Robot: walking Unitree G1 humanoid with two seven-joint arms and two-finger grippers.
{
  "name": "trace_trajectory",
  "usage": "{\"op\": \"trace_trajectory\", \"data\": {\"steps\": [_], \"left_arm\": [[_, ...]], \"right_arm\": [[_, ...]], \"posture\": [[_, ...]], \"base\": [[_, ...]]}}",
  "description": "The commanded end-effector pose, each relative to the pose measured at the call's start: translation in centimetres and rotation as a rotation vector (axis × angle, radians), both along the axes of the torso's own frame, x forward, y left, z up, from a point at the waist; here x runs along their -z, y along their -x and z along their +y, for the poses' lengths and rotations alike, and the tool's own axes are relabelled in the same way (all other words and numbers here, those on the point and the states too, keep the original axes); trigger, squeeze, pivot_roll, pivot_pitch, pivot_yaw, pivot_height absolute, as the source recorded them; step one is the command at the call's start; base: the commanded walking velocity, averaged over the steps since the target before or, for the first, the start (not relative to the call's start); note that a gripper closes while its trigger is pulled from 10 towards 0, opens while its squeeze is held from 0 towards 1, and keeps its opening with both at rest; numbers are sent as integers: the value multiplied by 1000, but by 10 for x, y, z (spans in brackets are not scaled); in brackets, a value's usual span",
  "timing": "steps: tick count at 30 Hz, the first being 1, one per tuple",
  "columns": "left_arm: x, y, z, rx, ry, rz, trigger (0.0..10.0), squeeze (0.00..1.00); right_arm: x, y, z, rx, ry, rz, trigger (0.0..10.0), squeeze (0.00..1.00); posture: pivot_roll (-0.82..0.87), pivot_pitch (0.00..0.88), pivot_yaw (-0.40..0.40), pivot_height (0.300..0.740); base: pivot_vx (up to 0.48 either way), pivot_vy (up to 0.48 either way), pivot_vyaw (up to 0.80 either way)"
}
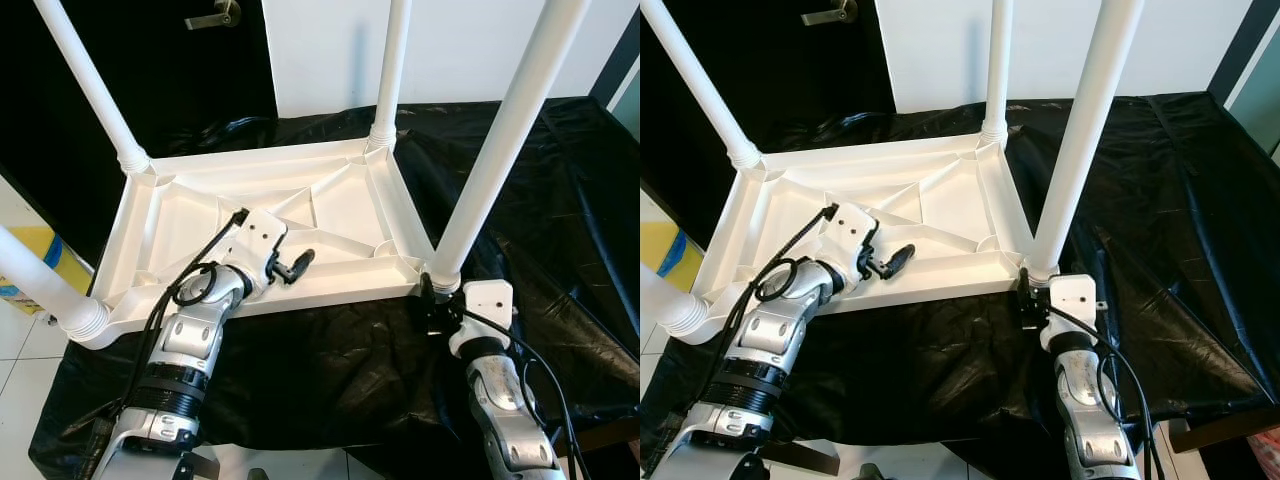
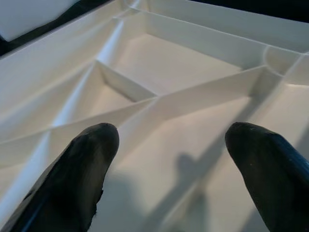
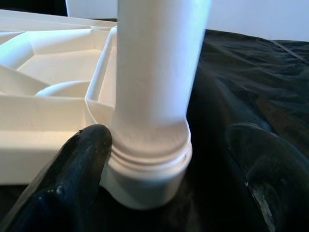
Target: Building children table
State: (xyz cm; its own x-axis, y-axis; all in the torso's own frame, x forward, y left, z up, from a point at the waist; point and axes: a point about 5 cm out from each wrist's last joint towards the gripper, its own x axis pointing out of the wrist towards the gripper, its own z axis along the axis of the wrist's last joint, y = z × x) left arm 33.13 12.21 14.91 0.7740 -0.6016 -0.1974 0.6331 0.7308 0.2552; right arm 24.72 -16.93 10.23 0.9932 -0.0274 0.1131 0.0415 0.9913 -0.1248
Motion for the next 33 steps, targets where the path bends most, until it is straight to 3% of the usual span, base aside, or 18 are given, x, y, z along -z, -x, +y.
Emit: {"op": "trace_trajectory", "data": {"steps": [1,2,3,7,11,12,14,15,24,32,33], "left_arm": [[0,-2,0,52,3,30,10000,0],[1,-2,1,65,0,44,10000,0],[4,-4,2,81,19,80,10000,1000],[4,-6,-3,137,59,123,10000,1000],[7,-11,-5,149,-11,126,10000,1000],[10,-14,-4,141,-38,136,10000,322],[12,-16,-4,135,-54,144,10000,322],[14,-18,-4,132,-68,155,10000,0],[16,-21,-5,158,-93,193,10000,0],[29,-26,3,124,-179,290,10000,0],[31,-25,3,133,-199,309,9373,0]], "right_arm": [[4,7,-10,28,9,19,10000,0],[5,9,-13,31,16,24,10000,0],[6,12,-14,27,21,28,10000,0],[8,17,-16,15,24,37,10000,0],[9,20,-16,10,26,48,10000,0],[9,21,-16,6,24,49,10000,0],[9,22,-15,3,23,48,10000,0],[8,22,-14,1,21,46,10000,0],[7,23,-15,7,21,44,10000,0],[5,25,-16,29,24,36,10000,0],[5,25,-16,33,25,35,10000,0]], "posture": [[-148,50,74,740],[-148,50,74,740],[-155,51,81,740],[-158,54,85,740],[-164,54,90,740],[-170,52,92,740],[-170,52,92,740],[-175,51,95,740],[-193,52,106,740],[-215,53,122,740],[-219,55,126,740]], "base": [[0,0,0],[0,0,0],[0,0,0],[0,0,0],[0,0,0],[0,0,0],[0,0,0],[0,0,0],[0,0,0],[0,0,0],[0,0,0]]}}
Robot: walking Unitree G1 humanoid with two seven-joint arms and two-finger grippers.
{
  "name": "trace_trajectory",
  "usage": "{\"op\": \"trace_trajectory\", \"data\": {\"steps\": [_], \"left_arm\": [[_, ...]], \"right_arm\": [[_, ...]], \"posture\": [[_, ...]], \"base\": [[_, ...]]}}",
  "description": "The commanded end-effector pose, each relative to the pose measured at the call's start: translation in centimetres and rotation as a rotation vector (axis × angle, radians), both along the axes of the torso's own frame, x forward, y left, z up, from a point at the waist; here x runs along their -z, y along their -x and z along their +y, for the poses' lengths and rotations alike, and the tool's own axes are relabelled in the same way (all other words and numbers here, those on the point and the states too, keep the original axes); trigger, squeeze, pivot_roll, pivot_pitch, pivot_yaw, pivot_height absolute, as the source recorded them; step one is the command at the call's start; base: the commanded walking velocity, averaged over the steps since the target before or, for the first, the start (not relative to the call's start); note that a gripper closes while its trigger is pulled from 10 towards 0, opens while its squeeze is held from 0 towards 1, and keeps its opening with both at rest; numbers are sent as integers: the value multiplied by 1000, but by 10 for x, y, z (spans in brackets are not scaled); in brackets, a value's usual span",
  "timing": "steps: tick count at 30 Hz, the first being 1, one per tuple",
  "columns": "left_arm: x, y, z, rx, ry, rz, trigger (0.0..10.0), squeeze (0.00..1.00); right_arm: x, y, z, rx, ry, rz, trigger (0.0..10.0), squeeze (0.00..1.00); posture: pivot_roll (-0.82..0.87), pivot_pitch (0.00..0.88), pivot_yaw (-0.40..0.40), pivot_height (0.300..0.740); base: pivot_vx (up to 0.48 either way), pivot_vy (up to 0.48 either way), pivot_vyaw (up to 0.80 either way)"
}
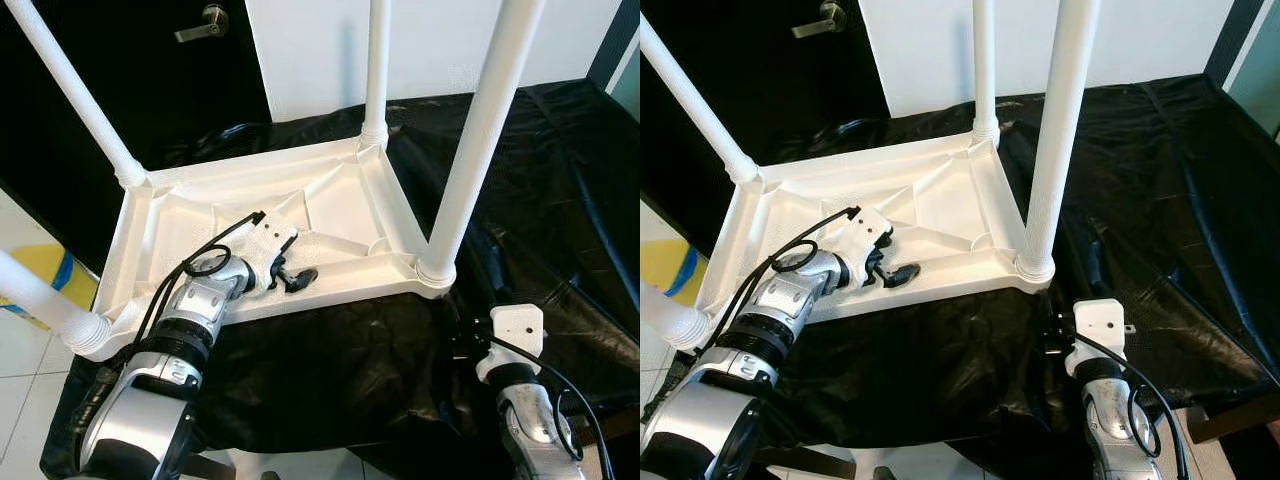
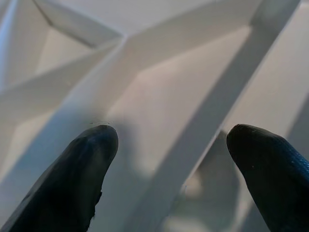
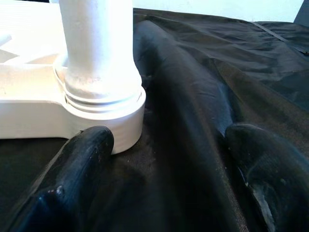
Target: Building children table
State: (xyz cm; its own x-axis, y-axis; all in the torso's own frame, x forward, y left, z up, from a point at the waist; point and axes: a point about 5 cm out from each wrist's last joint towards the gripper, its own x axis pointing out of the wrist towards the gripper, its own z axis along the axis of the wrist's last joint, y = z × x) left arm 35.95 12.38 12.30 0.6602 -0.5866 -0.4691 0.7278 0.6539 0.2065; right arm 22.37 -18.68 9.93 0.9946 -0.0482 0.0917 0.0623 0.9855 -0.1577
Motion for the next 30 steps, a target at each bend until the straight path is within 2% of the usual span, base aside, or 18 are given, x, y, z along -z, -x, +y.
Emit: {"op": "trace_trajectory", "data": {"steps": [1,2,4,8,9,10,11,12,14,15,16,18,19,26,27,30], "left_arm": [[5,3,1,74,-27,75,9373,0],[7,5,1,89,-45,90,9882,0],[9,6,2,102,-56,99,10000,0],[10,6,2,97,-65,106,10000,0],[12,6,2,92,-69,111,9569,0],[12,6,2,92,-69,111,9569,0],[13,5,2,87,-71,115,8157,0],[14,4,3,68,-70,120,4314,0],[14,4,3,68,-70,120,4314,0],[15,3,3,47,-69,128,2902,0],[16,2,4,29,-71,134,745,0],[17,1,6,12,-74,140,745,0],[17,1,7,5,-78,144,0,0],[16,-1,8,-15,-75,133,0,0],[12,-4,4,-34,-49,110,0,0],[11,-4,0,-39,-41,98,0,0]], "right_arm": [[2,2,2,9,-7,13,10000,0],[2,2,2,11,-7,12,10000,0],[2,2,2,13,-6,12,10000,0],[2,2,2,15,-7,12,10000,0],[2,3,2,16,-7,13,10000,0],[2,3,2,16,-7,13,10000,0],[2,3,2,17,-7,14,10000,0],[2,3,2,16,-7,15,10000,0],[2,3,2,16,-7,15,10000,0],[2,3,2,16,-7,16,10000,0],[2,2,2,16,-6,16,10000,0],[1,2,1,16,-5,15,10000,0],[1,1,1,17,-4,13,10000,0],[-1,1,-1,22,0,8,10000,0],[-1,1,-1,31,-1,4,10000,0],[-2,1,-1,34,-2,2,10000,0]], "posture": [[-219,55,126,740],[-219,56,127,740],[-222,56,129,740],[-222,58,132,740],[-222,57,132,740],[-222,57,132,740],[-222,57,132,740],[-221,60,131,740],[-221,60,131,740],[-221,61,131,740],[-220,63,132,740],[-220,63,132,740],[-220,67,134,740],[-219,70,136,740],[-223,80,141,740],[-223,80,141,740]], "base": [[0,0,0],[0,0,0],[0,0,0],[0,0,0],[0,0,0],[0,0,0],[0,0,0],[0,0,0],[0,0,0],[0,0,0],[0,0,0],[0,0,0],[0,0,0],[0,0,0],[0,0,0],[0,0,0]]}}
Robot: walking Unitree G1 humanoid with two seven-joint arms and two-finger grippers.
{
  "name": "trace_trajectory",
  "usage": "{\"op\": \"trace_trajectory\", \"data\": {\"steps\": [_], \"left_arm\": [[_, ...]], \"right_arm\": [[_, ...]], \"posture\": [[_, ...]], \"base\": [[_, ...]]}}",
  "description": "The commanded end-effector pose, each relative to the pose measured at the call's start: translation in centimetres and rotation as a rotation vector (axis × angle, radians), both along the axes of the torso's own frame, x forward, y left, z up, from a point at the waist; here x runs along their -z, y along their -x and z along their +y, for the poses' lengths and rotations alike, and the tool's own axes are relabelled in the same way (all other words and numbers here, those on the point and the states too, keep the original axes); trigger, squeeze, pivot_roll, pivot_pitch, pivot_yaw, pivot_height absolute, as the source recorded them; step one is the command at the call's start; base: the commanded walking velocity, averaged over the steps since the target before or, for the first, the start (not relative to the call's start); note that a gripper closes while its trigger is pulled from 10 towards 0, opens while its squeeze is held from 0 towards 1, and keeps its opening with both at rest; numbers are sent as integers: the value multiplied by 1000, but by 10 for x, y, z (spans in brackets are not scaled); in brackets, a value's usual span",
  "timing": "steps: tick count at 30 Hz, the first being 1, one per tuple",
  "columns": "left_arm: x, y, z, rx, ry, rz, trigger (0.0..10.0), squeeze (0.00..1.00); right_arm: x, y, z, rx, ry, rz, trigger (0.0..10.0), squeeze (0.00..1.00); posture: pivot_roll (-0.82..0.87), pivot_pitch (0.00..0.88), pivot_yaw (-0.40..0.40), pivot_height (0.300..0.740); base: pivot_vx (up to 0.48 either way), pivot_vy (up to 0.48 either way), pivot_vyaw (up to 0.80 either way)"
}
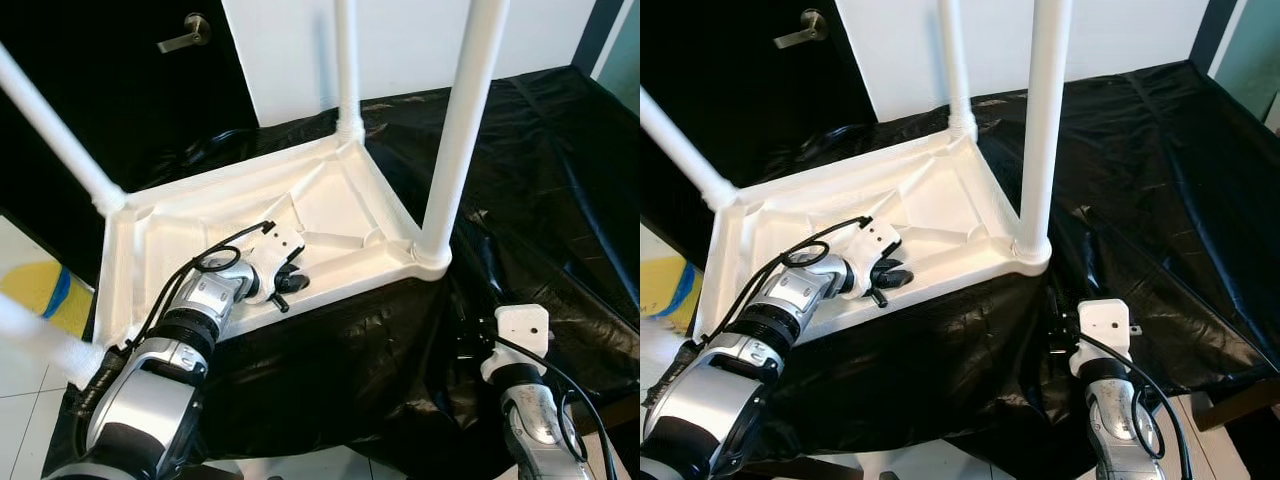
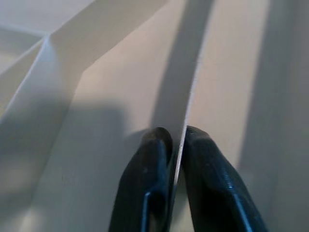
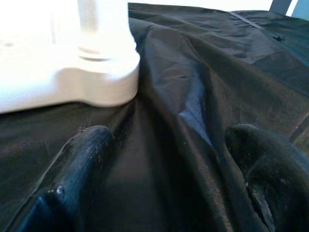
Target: Building children table
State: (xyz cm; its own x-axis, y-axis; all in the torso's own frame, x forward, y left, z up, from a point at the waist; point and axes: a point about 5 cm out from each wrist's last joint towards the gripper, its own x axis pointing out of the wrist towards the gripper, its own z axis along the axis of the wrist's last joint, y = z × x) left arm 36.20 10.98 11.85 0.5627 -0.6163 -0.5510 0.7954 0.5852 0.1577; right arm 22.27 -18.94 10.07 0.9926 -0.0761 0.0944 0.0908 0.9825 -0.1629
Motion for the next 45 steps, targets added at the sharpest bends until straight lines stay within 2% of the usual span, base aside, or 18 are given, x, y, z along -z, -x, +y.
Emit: {"op": "trace_trajectory", "data": {"steps": [1,2,3,4,5,6,7,8,9,10,11,14,15,20,27,30,33,45], "left_arm": [[6,-1,7,-119,7,-18,0,0],[6,-1,7,-119,7,-18,0,0],[2,-1,-11,-123,44,-62,0,0],[2,-1,-11,-123,44,-62,0,0],[-1,2,-23,-90,69,-97,3882,0],[-1,2,-23,-90,69,-97,3882,0],[-3,3,-30,-65,85,-118,10000,0],[-5,8,-46,-22,131,-134,10000,0],[-5,8,-46,-22,131,-134,10000,0],[-7,15,-63,13,207,-125,10000,0],[-10,20,-75,30,267,-115,10000,1000],[-17,28,-92,60,342,-150,10000,1000],[-23,30,-96,61,372,-199,10000,0],[-45,35,-95,25,492,-302,10000,0],[-60,47,-82,36,565,-404,10000,0],[-64,61,-76,48,589,-427,10000,0],[-59,91,-64,71,596,-436,10000,0],[-45,142,-30,41,630,-345,10000,0]], "right_arm": [[-1,0,2,8,-7,3,10000,0],[-1,0,2,8,-7,3,10000,0],[-1,-1,2,14,-8,-2,10000,0],[-1,-1,2,14,-8,-2,10000,0],[-2,-2,2,16,-8,-4,10000,0],[-2,-2,2,16,-8,-4,10000,0],[-2,-2,2,17,-8,-5,10000,0],[-3,-4,3,15,-9,-7,10000,0],[-3,-4,3,15,-9,-7,10000,0],[-3,-5,5,10,-10,-9,10000,0],[-3,-6,7,5,-10,-11,10000,0],[-5,-9,9,-1,-11,-16,10000,0],[-5,-10,9,-1,-13,-18,10000,0],[-5,-12,11,-4,-16,-20,10000,0],[-6,-19,16,-9,-27,-26,10000,0],[-7,-24,20,-17,-36,-32,10000,0],[-11,-40,26,-29,-47,-46,10000,0],[-20,-72,34,-45,-30,-56,10000,0]], "posture": [[-225,83,143,740],[-225,83,143,740],[-223,83,142,740],[-223,83,142,740],[-220,82,138,740],[-220,82,138,740],[-220,82,138,740],[-218,82,135,740],[-218,82,135,740],[-218,82,135,740],[-215,82,133,740],[-212,83,132,740],[-210,83,132,740],[-194,88,127,740],[-172,87,118,740],[-156,86,109,740],[-117,85,85,740],[-8,68,3,740]], "base": [[0,0,0],[0,0,0],[0,0,0],[0,0,0],[0,0,0],[0,0,0],[0,0,0],[0,0,0],[0,0,0],[0,0,0],[0,0,0],[0,0,0],[0,0,0],[0,0,0],[0,0,0],[0,0,0],[0,0,0],[0,0,0]]}}
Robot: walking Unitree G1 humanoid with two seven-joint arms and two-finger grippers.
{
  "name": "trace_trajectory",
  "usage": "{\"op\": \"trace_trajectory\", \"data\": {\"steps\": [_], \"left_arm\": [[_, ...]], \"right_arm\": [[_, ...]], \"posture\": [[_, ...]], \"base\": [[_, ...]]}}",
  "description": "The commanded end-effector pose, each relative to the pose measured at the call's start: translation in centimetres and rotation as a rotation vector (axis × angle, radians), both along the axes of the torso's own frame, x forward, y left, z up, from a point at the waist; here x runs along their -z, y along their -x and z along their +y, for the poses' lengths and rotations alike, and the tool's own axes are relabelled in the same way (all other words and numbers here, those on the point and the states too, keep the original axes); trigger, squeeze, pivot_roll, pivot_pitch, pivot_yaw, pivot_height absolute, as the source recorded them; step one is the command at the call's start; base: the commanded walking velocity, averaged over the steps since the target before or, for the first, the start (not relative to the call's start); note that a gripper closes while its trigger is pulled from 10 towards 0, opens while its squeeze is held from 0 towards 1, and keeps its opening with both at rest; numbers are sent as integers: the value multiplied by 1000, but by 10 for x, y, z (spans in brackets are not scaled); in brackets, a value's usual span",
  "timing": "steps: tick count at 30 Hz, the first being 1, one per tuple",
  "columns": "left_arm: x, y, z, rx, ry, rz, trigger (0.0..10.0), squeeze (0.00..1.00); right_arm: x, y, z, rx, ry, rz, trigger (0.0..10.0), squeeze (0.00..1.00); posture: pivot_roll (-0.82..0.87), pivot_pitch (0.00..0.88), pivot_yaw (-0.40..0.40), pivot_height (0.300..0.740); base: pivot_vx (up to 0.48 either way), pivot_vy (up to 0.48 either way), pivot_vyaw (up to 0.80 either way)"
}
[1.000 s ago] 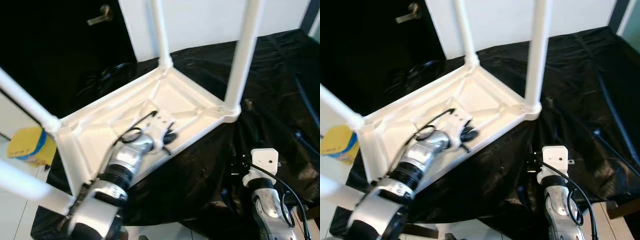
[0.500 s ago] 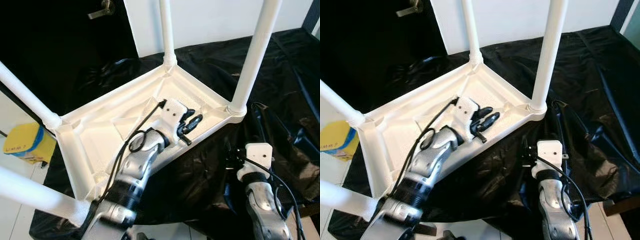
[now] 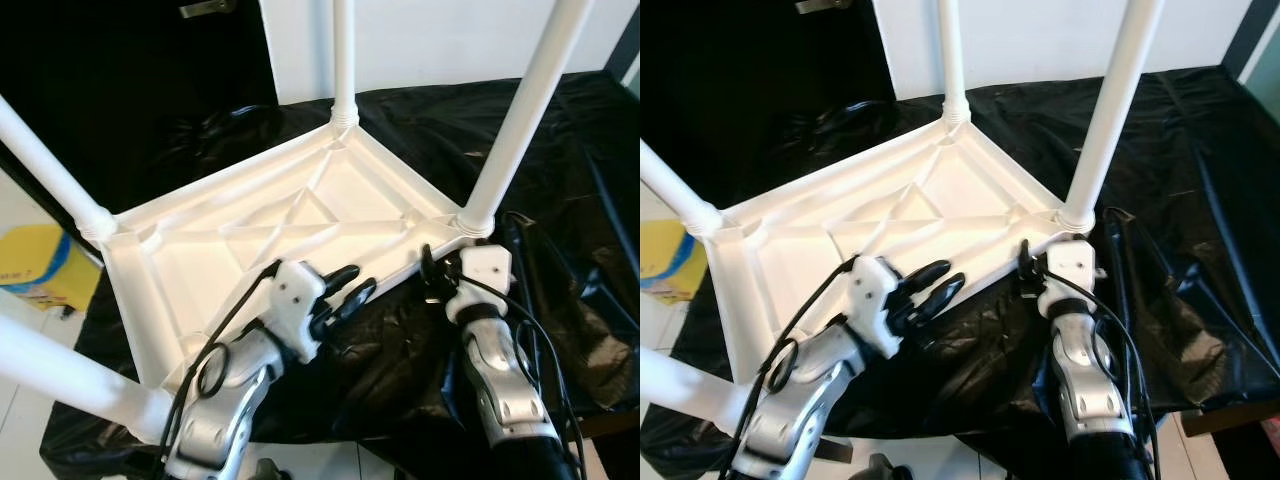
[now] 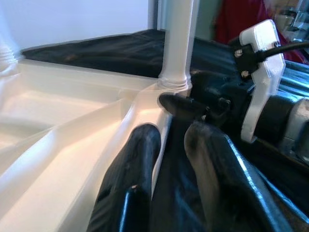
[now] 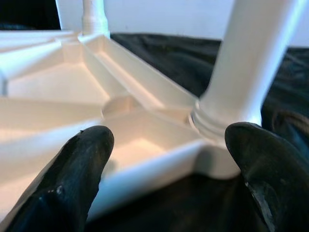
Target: Building children table
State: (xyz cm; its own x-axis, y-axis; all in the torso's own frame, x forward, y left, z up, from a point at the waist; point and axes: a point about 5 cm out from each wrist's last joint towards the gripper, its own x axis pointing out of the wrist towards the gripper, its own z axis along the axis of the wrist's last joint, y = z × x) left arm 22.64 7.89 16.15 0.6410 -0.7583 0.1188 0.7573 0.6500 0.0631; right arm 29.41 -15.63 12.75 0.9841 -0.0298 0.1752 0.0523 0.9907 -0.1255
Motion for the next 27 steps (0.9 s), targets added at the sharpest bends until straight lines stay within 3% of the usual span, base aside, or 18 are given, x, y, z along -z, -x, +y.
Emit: {"op": "trace_trajectory", "data": {"steps": [1,3,5,8,12,17,21,22,23,25,27], "left_arm": [[-2,6,1,41,13,12,10000,0],[1,21,11,70,22,62,10000,0],[7,44,27,103,-31,105,10000,0],[9,52,33,124,-53,119,10000,0],[14,76,63,181,-146,206,10000,0],[27,85,96,147,-263,321,10000,0],[24,95,117,140,-297,401,10000,0],[23,97,129,118,-319,420,10000,0],[23,97,129,118,-319,420,10000,0],[20,99,152,57,-361,451,10000,0],[20,99,152,57,-361,451,10000,0]], "right_arm": [[7,-1,1,6,2,27,10000,0],[6,-9,2,12,-1,40,10000,0],[7,-19,6,19,0,63,10000,0],[7,-22,9,19,-1,68,10000,0],[7,-30,20,-4,6,74,10000,0],[13,-33,24,5,6,94,10000,0],[17,-35,27,1,3,105,10000,0],[18,-36,28,3,1,112,10000,0],[18,-36,28,3,1,112,10000,0],[22,-38,29,16,2,125,10000,0],[22,-38,29,16,2,125,10000,0]], "posture": [[-8,68,3,740],[15,60,-14,740],[38,51,-23,740],[43,48,-24,740],[74,39,-30,740],[101,36,-22,740],[113,36,-12,740],[127,36,-1,740],[127,36,-1,740],[135,36,9,740],[135,36,9,740]], "base": [[0,0,0],[0,0,0],[0,0,0],[0,0,0],[0,0,0],[0,0,0],[0,0,0],[0,0,0],[0,0,0],[0,0,0],[0,0,0]]}}
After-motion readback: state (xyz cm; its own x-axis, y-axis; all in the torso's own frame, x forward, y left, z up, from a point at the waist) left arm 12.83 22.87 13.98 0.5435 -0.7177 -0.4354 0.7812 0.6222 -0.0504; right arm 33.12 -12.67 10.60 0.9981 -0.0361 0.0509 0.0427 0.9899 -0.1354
